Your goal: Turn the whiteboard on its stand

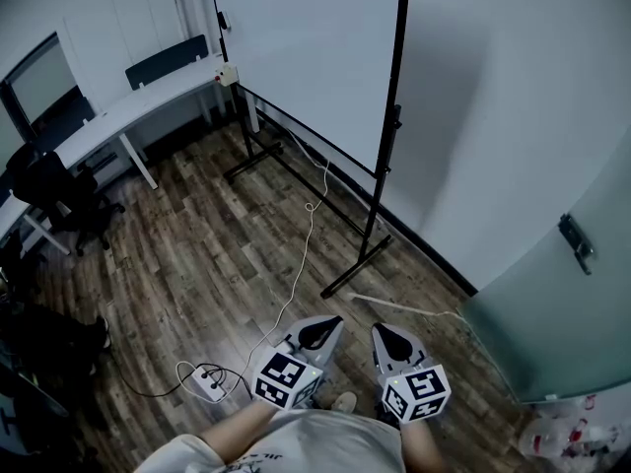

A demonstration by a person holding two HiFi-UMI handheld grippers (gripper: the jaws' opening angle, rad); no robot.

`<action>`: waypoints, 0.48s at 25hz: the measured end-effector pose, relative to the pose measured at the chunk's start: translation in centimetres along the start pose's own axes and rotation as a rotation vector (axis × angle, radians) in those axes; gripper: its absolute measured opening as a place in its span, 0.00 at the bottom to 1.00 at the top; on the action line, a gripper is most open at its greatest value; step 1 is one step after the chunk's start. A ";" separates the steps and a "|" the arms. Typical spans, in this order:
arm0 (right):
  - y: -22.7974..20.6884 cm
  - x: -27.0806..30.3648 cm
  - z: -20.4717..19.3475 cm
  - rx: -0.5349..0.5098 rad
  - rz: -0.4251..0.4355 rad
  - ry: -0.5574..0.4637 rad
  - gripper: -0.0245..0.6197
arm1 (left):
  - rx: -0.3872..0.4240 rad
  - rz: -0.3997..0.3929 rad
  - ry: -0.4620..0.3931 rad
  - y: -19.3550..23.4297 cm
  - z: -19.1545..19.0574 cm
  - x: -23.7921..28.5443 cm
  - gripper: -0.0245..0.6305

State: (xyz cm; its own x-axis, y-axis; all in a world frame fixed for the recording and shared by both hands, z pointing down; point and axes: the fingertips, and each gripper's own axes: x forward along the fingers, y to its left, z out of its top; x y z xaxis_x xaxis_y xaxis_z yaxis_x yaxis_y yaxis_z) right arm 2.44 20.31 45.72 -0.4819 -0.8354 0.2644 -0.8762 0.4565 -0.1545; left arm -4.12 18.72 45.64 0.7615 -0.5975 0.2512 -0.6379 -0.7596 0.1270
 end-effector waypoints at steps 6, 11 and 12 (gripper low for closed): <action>-0.5 -1.1 0.0 0.013 0.035 -0.015 0.05 | -0.013 0.002 -0.007 -1.4 0.4 0.8 0.05; -1.7 -2.4 -0.5 -0.004 0.056 -0.010 0.05 | -0.014 0.005 -0.015 -3.1 0.5 1.8 0.05; -1.9 -2.6 -0.5 -0.004 0.057 -0.009 0.05 | -0.014 0.006 -0.016 -3.4 0.4 2.0 0.05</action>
State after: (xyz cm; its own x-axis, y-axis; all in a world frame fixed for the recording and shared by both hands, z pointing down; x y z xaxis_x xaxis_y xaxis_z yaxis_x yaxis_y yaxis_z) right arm 5.39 21.76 45.84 -0.5306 -0.8110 0.2466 -0.8476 0.5044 -0.1649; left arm -0.42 20.05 45.34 0.7590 -0.6065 0.2368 -0.6443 -0.7520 0.1393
